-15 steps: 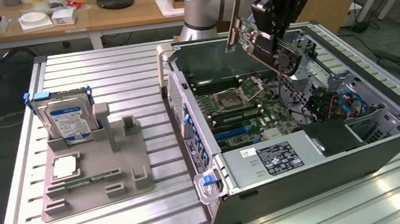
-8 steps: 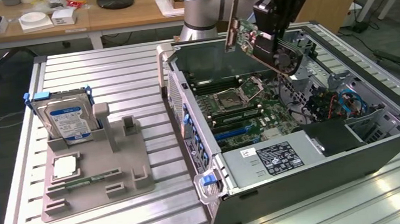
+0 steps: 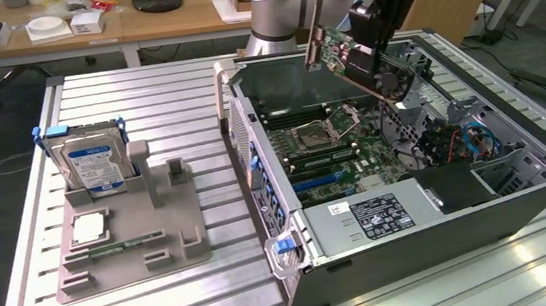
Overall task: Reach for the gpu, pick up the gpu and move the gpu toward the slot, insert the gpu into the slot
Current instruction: 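Insert the gpu into the slot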
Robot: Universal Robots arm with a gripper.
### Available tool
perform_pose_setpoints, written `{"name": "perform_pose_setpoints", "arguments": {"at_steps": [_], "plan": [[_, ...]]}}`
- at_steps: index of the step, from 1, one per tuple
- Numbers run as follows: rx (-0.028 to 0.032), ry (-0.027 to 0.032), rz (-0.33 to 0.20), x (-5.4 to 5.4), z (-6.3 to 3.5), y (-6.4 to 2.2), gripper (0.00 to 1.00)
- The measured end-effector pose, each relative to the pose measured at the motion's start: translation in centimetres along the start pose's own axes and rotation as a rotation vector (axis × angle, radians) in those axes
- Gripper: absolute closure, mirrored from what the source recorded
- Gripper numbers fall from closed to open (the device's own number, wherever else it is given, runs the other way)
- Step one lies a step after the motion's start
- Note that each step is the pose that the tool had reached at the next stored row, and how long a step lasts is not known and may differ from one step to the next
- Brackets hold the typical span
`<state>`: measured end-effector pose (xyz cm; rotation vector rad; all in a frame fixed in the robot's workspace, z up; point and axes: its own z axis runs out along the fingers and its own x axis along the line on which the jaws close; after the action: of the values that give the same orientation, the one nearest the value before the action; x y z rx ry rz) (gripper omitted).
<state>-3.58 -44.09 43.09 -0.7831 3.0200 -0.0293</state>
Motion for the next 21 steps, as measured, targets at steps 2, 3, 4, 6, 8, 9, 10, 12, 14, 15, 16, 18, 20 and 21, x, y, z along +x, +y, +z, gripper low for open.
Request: {"name": "perform_pose_setpoints", "arguments": {"at_steps": [2, 3, 4, 6, 8, 9, 10, 12, 14, 15, 16, 18, 20, 21], "plan": [[-0.0003, -0.0004, -0.017, 0.00, 0.00, 0.00, 0.74], [-0.0004, -0.0006, -0.026, 0.01, 0.00, 0.00, 0.74], [-0.0005, -0.0008, -0.034, 0.01, 0.00, -0.01, 0.74], [-0.0008, -0.0012, -0.052, 0.01, 0.00, -0.01, 0.74], [-0.0011, -0.0016, -0.069, 0.01, 0.01, -0.01, 0.74], [-0.0012, -0.0018, -0.078, 0.01, 0.00, -0.01, 0.74], [-0.0014, -0.0021, -0.087, 0.01, 0.01, -0.01, 0.74], [-0.0016, -0.0024, -0.103, 0.01, 0.01, -0.02, 0.74], [-0.0019, -0.0029, -0.120, 0.01, 0.01, -0.02, 0.74], [-0.0021, -0.0031, -0.128, 0.02, 0.01, -0.02, 0.74], [-0.0022, -0.0032, -0.137, 0.01, 0.01, -0.02, 0.74], [-0.0024, -0.0036, -0.153, 0.02, 0.01, -0.02, 0.74], [-0.0027, -0.0040, -0.171, 0.01, 0.01, -0.03, 0.74], [-0.0029, -0.0042, -0.179, 0.02, 0.01, -0.03, 0.74]]}}
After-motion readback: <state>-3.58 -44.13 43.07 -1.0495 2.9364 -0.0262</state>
